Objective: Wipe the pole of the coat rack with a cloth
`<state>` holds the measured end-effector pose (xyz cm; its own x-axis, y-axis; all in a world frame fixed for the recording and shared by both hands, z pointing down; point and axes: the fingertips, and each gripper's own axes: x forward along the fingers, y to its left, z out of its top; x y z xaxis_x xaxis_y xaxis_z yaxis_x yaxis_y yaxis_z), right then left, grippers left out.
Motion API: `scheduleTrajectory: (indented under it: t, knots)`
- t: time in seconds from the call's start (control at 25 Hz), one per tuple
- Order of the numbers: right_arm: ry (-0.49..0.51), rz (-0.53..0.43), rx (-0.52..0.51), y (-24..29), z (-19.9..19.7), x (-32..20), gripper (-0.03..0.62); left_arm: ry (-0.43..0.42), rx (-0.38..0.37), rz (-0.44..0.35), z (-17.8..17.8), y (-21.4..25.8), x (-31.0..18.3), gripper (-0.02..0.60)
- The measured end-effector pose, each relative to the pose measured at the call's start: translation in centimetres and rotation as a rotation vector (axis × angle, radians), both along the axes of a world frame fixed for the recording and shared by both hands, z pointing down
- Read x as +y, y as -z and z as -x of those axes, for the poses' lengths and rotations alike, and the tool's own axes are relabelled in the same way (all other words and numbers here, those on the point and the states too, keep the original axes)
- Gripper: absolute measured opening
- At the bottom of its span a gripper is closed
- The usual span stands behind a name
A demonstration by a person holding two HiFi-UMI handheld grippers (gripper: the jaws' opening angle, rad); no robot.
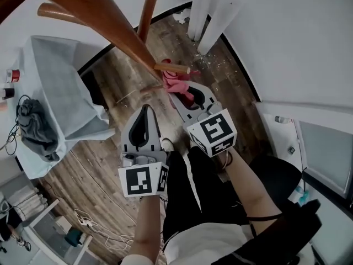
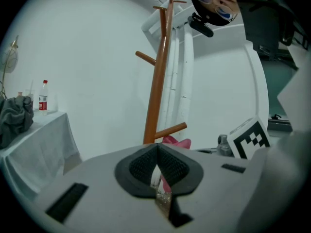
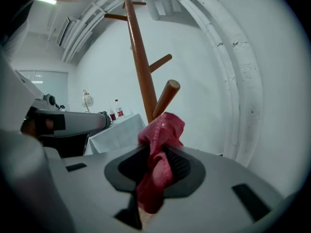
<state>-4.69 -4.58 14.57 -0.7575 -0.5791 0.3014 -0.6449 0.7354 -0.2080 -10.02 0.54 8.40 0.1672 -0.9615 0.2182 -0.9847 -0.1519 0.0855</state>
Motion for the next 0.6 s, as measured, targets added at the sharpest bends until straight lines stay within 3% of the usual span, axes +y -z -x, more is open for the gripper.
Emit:
scheduleTrajectory:
  t: [0.28, 0.44, 0.6]
  knots:
    - [-0.034, -0.039, -0.026, -0.1, 0.0, -1.2, 0.092, -0.071, 0.007, 0.005, -0.7, -1.7, -1.8, 0.009]
    - [-0.035, -0.074, -0.004, -0.6, 0.8, -1.5, 0.092, -0.074, 0.084, 0.002, 0.2, -2.3, -2.7, 0.009]
    - [-0.035, -0.087, -0.006, -0.9, 1.4, -1.6, 0.092, -0.062, 0.094, -0.001, 1.1, -3.1, -3.3, 0.009]
